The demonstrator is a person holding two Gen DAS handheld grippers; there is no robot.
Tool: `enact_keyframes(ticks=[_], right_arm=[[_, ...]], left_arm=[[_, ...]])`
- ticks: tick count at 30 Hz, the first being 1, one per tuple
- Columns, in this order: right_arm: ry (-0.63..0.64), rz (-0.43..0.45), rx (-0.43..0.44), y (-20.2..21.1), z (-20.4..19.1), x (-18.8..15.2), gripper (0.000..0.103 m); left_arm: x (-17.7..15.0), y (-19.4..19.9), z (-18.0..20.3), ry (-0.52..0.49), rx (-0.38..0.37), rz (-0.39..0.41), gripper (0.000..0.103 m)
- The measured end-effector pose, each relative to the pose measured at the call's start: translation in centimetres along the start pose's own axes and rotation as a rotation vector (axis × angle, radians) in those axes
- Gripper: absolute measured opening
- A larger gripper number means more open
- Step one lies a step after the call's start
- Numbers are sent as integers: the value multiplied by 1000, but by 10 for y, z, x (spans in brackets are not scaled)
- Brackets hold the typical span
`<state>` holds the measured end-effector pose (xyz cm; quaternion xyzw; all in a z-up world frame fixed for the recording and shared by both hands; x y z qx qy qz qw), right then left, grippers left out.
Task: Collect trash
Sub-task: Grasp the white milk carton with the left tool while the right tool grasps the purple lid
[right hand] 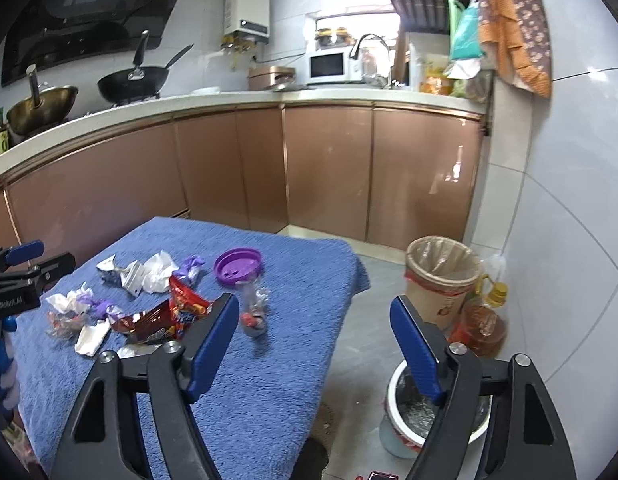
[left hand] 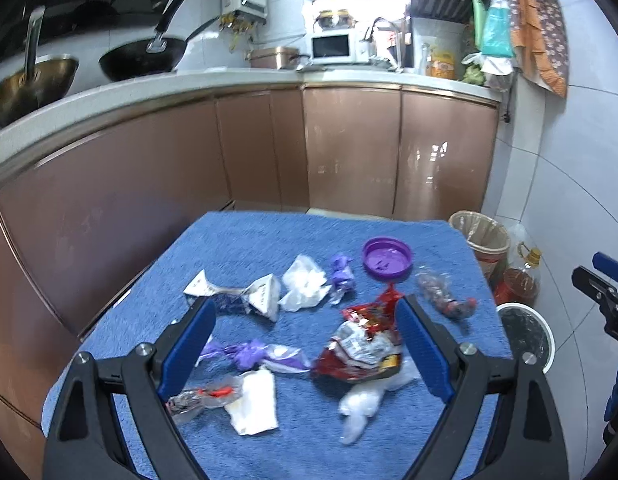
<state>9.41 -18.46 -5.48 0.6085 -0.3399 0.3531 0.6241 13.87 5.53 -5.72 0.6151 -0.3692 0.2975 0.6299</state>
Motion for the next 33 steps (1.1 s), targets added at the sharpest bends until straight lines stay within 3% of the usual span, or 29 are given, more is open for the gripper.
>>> enact_keyframes(ticks=[11, 17, 26, 33], right_arm=[[46, -84, 113, -50, -24, -7, 62], [38, -117, 166, -80, -27, -2, 58], [63, -138, 211, -124, -35, 14, 55], [-3, -248, 327, -188, -45, 35, 51]], left_arm=[[0, -40, -78, 185, 52, -128, 90], [2, -66, -90, 222, 31, -189, 90], [-2, -129, -112, 414, 27, -350, 90], [-8, -177, -112, 539, 47, -486, 89]])
Point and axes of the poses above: each gripper's, at about its wrist camera, not at the fingertips, and y roughly against the way its jaws point, z to its right, x to its top, the point moved 5 cm from there along -y, roughly the way its jaws point, and after that the axes turned 1 degree about -x, right-handed, at the moved point
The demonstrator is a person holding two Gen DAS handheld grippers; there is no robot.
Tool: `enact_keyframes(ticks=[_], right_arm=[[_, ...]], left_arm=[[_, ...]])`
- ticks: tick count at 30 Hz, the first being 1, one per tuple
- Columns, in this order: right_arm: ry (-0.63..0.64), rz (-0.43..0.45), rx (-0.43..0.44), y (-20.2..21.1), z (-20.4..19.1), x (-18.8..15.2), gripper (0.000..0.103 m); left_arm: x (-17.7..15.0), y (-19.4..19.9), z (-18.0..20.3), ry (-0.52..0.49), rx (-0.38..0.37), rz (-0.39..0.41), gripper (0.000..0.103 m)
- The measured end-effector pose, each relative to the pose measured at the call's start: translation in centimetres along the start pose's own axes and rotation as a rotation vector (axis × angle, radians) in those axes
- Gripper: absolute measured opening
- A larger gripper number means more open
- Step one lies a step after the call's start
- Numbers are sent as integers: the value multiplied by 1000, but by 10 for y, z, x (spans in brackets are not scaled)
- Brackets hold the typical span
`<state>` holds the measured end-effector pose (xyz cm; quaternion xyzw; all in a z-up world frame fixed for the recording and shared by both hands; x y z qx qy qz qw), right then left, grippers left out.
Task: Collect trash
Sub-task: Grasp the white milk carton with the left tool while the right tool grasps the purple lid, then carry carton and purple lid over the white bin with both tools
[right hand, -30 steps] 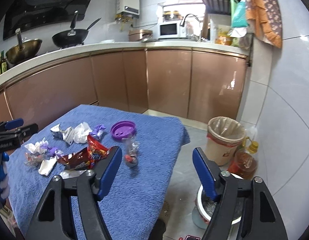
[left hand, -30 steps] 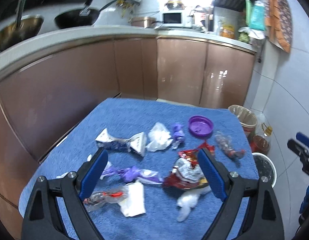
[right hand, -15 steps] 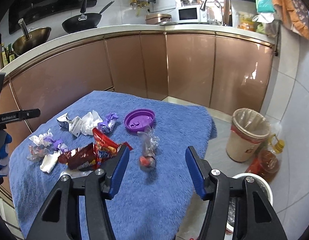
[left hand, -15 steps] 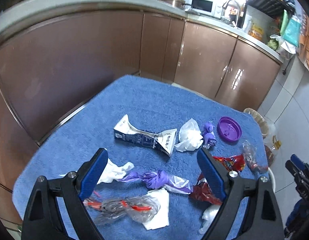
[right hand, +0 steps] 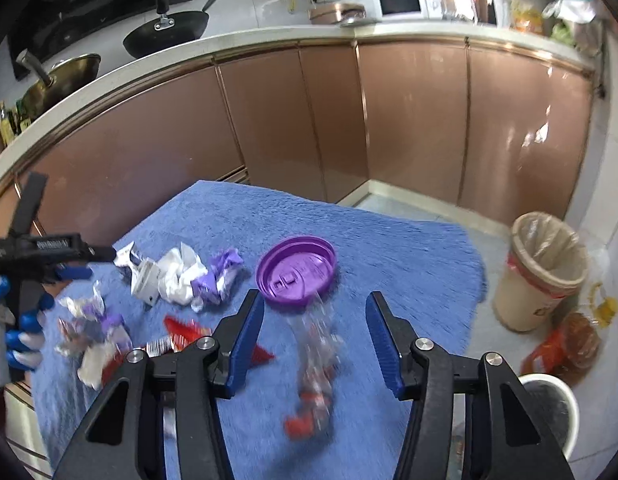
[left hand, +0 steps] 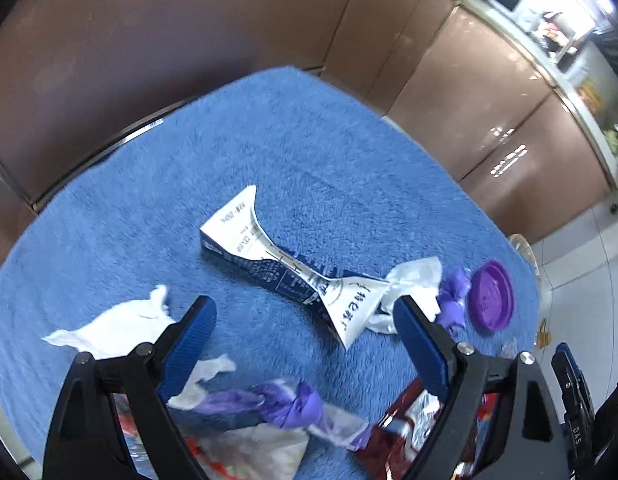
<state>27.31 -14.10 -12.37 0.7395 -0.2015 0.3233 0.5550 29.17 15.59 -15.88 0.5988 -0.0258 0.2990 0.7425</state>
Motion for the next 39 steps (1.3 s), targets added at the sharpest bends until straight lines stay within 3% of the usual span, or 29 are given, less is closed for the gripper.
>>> enact_keyframes(ticks=[4, 10, 18, 26, 28, 30, 39], right_arm=[[-56, -94, 39, -44, 8, 17, 45], [-86, -204, 31, -94, 18, 26, 37], [-76, -288, 18, -131, 25, 27, 25], [-32, -301, 28, -138, 18, 28, 13], [-26, -301, 24, -139, 18, 27, 6], [-27, -298, 29, -140, 18, 26, 5], [-6, -223, 15, -113, 18, 29, 4]], left_arm=[[5, -21, -2, 69, 8, -59, 81], [11, -44, -5, 150, 25, -117, 69], [20, -57, -7, 241, -14, -156, 67], [36, -67, -4, 301, -55, -145, 64], [38, -71, -1, 302, -71, -155, 46], [38, -72, -2, 311, -83, -147, 41], [39, -41, -16, 320, -148, -53, 33]])
Point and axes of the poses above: each gripper's, at about its wrist camera, not at the fingertips, and y roughly against the way its jaws point, z to its right, x to its top, the point moved 5 cm from there along -y, roughly the way its jaws point, and after that the axes turned 1 degree about -x, right-handed, at the moved point
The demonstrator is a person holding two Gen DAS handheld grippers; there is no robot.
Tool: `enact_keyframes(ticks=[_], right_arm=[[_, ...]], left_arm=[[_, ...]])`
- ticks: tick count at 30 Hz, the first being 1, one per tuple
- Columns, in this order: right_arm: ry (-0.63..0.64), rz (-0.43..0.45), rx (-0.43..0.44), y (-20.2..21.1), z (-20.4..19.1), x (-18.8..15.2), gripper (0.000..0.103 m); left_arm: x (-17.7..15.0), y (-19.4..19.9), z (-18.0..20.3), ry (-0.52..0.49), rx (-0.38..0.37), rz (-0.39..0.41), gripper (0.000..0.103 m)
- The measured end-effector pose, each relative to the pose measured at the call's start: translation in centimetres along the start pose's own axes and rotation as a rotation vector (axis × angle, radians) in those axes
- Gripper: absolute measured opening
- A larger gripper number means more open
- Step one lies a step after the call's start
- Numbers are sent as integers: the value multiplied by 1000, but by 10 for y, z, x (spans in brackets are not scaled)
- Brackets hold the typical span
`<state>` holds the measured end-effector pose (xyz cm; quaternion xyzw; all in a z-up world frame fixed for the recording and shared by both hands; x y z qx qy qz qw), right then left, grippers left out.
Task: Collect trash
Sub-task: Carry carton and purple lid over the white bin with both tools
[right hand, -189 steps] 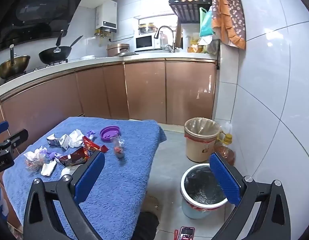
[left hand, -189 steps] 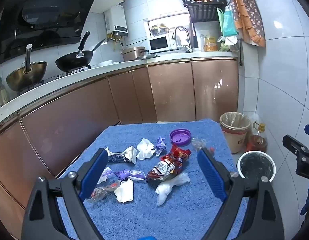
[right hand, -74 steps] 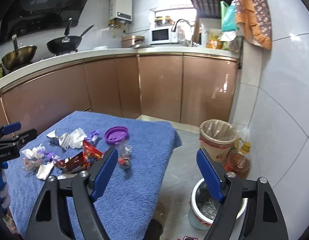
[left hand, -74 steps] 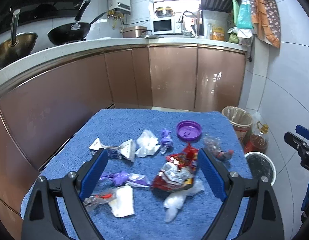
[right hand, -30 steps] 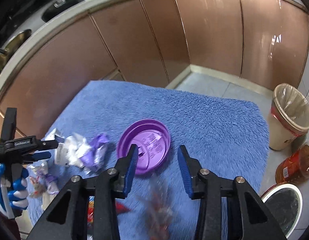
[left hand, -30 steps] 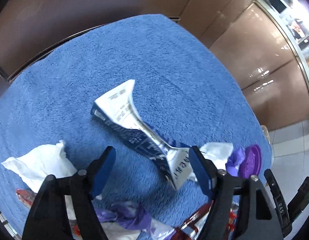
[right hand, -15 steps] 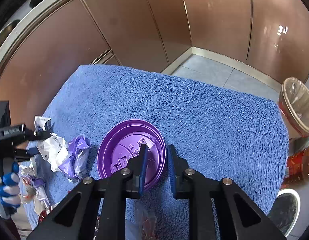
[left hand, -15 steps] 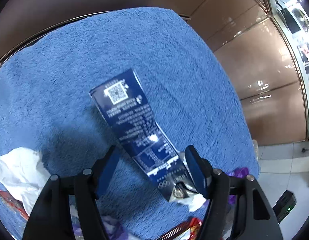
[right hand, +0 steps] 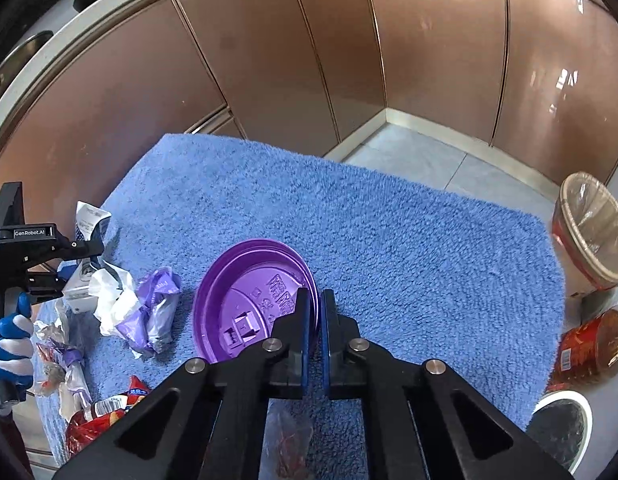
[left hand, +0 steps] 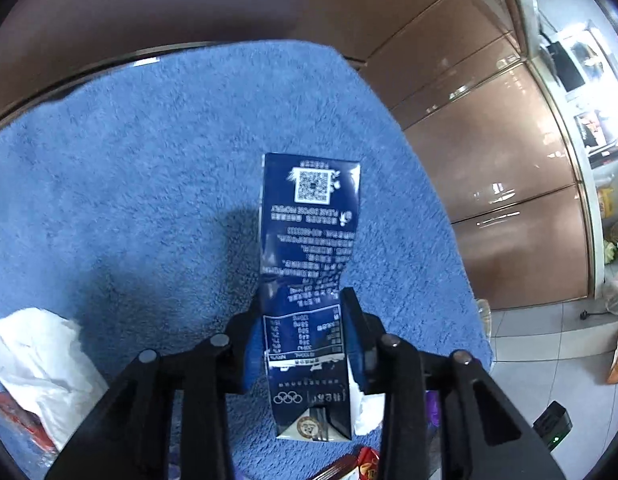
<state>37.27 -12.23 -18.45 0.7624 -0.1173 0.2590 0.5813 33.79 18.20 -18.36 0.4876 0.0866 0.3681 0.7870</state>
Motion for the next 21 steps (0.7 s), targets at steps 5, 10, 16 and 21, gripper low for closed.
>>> enact_keyframes(ticks=[5, 10, 16, 21], right_arm=[[0, 78, -3, 33, -8, 7, 4], [-6, 167, -6, 82, -14, 10, 4], [-34, 249, -71, 141, 1, -8, 4], [-116, 287, -202, 191, 57, -58, 4]], left_arm=[[2, 33, 10, -49, -31, 59, 33], [-10, 74, 30, -116, -75, 99, 33], [-56, 94, 84, -269, -155, 64, 33], [-127, 93, 151, -457, -235, -14, 33]])
Point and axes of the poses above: each gripper's, at about its wrist camera, not at the fingertips, and y roughly against the way its jaws point, z to its right, x to its top, the point moved 5 cm from there along -y, roughly the way its jaws point, and after that the axes turned 1 degree about -x, right-handed, at the moved point
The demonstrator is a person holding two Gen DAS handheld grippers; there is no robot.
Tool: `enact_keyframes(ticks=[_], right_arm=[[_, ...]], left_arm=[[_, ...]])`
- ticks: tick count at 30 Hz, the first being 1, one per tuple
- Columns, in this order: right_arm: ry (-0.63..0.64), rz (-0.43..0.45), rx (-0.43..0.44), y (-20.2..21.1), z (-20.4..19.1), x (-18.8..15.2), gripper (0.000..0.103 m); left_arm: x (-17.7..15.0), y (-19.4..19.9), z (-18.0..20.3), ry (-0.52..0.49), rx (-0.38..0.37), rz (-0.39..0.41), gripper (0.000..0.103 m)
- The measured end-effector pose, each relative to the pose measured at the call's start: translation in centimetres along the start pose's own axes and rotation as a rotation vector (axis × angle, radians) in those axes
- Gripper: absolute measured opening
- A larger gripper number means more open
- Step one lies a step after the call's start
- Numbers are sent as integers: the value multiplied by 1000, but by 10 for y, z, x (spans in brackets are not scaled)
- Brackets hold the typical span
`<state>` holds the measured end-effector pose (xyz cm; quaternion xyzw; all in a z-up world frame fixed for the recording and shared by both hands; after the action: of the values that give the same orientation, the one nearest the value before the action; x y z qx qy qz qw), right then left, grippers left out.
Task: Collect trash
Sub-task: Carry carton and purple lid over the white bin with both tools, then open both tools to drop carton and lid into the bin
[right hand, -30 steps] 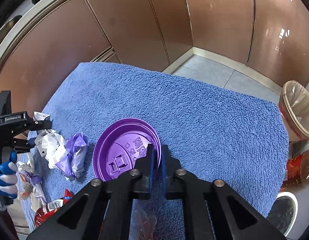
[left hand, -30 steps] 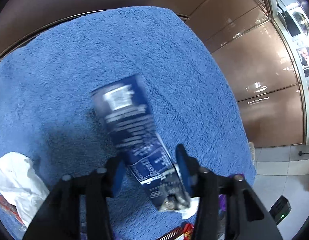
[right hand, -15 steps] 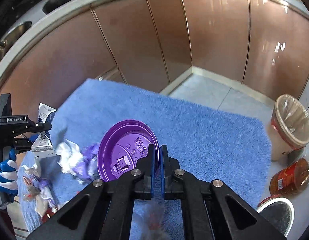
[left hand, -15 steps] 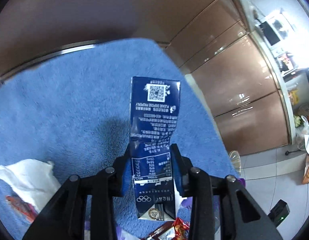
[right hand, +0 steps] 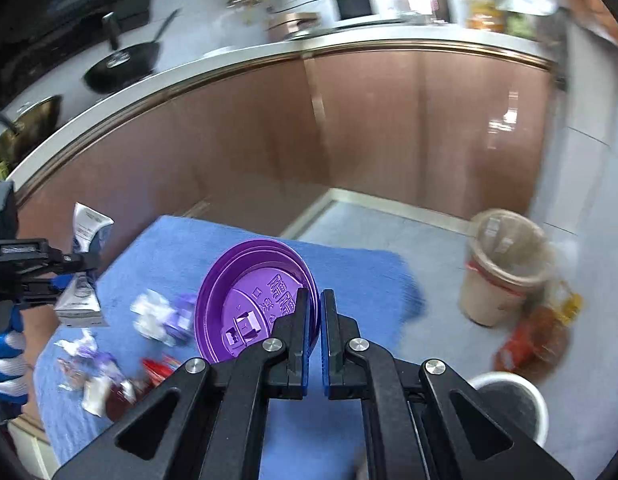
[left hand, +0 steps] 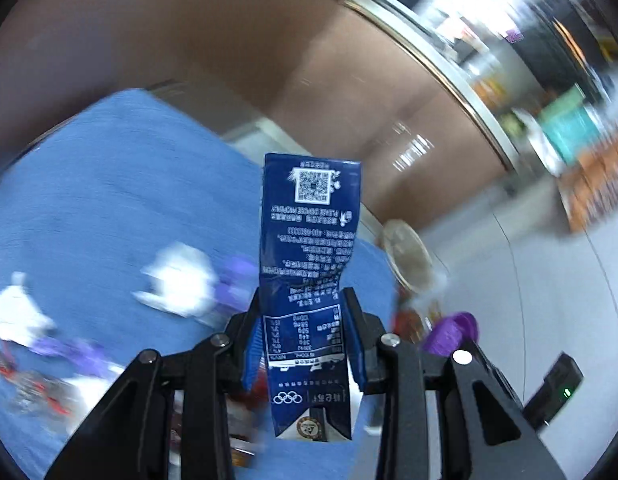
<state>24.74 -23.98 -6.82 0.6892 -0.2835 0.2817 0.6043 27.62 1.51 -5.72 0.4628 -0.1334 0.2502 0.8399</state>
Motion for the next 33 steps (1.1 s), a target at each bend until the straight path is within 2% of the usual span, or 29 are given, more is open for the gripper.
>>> enact_keyframes(ticks=[5, 8, 13, 16, 22, 27, 30, 32, 33], right_arm=[[-44, -24, -214, 32, 82, -47, 4], [-79, -78, -339, 36, 130, -81, 4], [-122, -172, -479, 22, 190, -125, 4], [-147, -219, -514, 12, 218, -146, 4], [-197, -280, -530, -9, 251, -172, 5], [-233, -307, -526, -25, 264, -183, 5], [-250, -320, -510, -41, 271, -179, 6], [-255, -326, -507, -47, 275, -182, 13], [-262, -325, -503, -47, 275, -182, 24]], left_arm=[[-53, -43, 96, -169, -99, -114, 33], [-86, -81, 146, -260, -116, -187, 33], [-140, -146, 215, -387, -111, -285, 33], [-168, -184, 245, -454, -96, -321, 34], [-201, -246, 275, -520, -71, -376, 34], [-216, -267, 284, -562, -62, -374, 35], [-219, -274, 283, -552, -89, -398, 42], [-218, -271, 281, -546, -103, -391, 43], [-216, -267, 280, -547, -110, -382, 44]])
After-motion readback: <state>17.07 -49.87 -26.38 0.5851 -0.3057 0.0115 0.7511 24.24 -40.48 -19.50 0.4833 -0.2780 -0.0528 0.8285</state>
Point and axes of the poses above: each gripper's, at about its wrist camera, not at the fingertips, and y roughly against the way its jaws point, z to its right, x to its top, the point moved 5 cm from there along -y, roughly the way its jaws point, and after that the axes turned 1 degree about -x, right-handed, at the moved point
